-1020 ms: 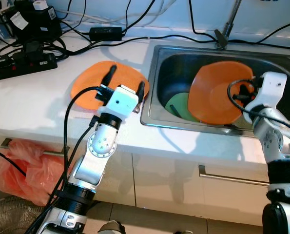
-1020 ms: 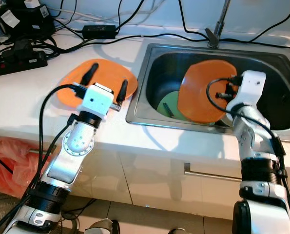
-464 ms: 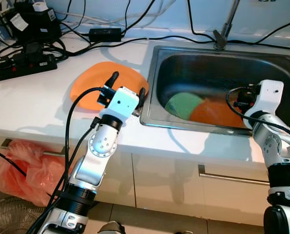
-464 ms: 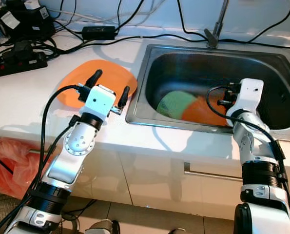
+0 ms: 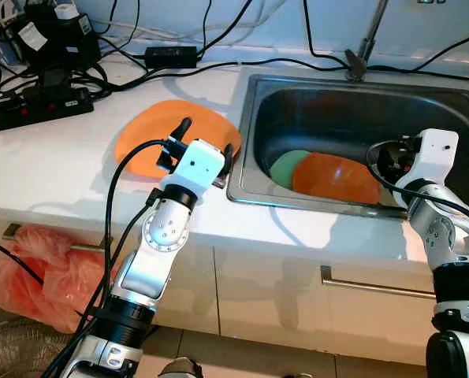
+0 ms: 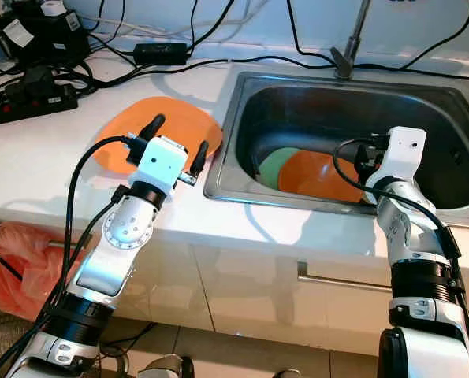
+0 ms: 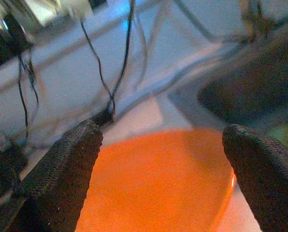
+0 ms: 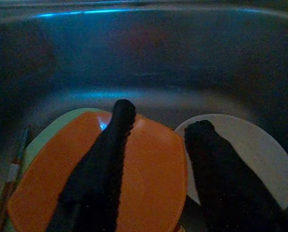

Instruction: Kitchen organization

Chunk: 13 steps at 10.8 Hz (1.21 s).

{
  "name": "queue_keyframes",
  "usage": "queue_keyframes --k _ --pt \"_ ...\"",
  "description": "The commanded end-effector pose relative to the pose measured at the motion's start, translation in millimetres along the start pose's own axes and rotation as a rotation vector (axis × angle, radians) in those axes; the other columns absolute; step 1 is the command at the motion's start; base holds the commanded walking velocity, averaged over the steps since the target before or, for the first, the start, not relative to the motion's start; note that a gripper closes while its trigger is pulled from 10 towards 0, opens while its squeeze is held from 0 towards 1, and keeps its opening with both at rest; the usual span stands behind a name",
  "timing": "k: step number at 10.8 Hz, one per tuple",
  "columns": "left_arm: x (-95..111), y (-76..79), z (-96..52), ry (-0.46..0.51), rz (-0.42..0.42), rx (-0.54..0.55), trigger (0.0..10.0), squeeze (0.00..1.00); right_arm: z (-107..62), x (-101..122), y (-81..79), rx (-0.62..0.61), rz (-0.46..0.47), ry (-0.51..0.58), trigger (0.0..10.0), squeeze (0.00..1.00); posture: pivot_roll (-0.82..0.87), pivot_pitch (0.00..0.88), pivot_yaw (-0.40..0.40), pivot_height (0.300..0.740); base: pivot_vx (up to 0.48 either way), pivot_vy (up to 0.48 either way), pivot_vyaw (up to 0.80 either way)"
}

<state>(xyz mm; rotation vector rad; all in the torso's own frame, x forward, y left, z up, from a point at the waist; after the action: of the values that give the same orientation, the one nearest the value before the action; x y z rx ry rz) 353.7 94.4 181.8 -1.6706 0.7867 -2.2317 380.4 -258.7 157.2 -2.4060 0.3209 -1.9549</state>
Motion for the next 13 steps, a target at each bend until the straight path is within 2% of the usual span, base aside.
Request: queue_keyframes --k 1,4,5,6,7,8,9,10,11,13 --pt "-1 0.1 1.4 -0.037 0.016 -0.02 10.0 0.0 -1.2 7 -2.5 0.022 0.014 0.017 10.0 1.0 0.08 0.065 0.043 0.74 0.0 0.0 0.0" --pt "-1 -3.9 -6.2 -0.056 0.091 -0.14 10.0 0.0 -11.3 27 -40.8 0.235 0.013 0.009 10.0 1.0 0.08 0.066 0.045 0.74 0.0 0.0 0.0" --pt "-1 -3.9 -9.0 -0.058 0.152 -0.191 10.0 0.0 -16.7 35 -53.6 0.296 0.083 0.011 10.0 1.0 0.09 0.064 0.046 0.74 0.0 0.0 0.0" --pt "-2 -3.0 -12.1 -0.06 0.196 -0.24 10.0 0.0 -25.7 41 -70.7 0.399 0.158 0.002 10.0 1.0 0.09 0.065 0.047 0.74 0.0 0.0 0.0" --pt "-4 -2.7 -14.3 -0.068 0.242 -0.282 10.0 0.0 -39.2 42 -91.1 0.537 0.189 -0.031 10.0 1.0 0.09 0.065 0.047 0.74 0.0 0.0 0.0" --pt "-6 -1.7 -15.3 -0.074 0.275 -0.32 10.0 0.0 -53.7 40 -108.7 0.66 0.178 -0.057 10.0 1.0 0.09 0.064 0.052 0.74 0.0 0.0 0.0" --pt "-17 0.2 -17.1 -0.115 0.338 -0.406 10.0 0.0 -72.1 30 -130.6 0.774 0.113 -0.081 10.0 1.0 0.09 0.062 0.053 0.74 0.0 0.0 0.0" --pt "-24 -4.7 -16.6 -0.136 0.384 -0.419 10.0 0.0 -70.3 32 -129.4 0.757 0.131 -0.081 10.0 1.0 0.09 0.062 0.054 0.74 0.0 0.0 0.0" --pt "-27 -8.0 -15.1 -0.14 0.424 -0.425 10.0 0.0 -70.9 34 -129.3 0.754 0.137 -0.077 10.0 0.95 0.09 0.061 0.056 0.74 0.0 0.0 0.0" --pt "-38 -29.9 -5.9 -0.191 0.476 -0.373 10.0 0.0 -73.7 37 -128.3 0.751 0.139 -0.067 10.0 0.87 0.09 0.061 0.06 0.74 0.0 0.0 0.0"
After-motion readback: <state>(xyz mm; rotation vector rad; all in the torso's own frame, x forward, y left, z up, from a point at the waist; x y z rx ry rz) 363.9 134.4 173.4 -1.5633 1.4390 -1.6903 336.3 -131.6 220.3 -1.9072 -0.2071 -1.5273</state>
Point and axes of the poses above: a point about 5 cm out from each wrist's last joint towards the gripper, its own z axis pointing out of the wrist towards the gripper, its own x axis along the axis of the wrist's last joint, y = z × x, the point moved 3 cm from there along z, pointing out of the wrist towards the gripper, and after that the axes turned 5 degrees about z, right-handed, at the moved point
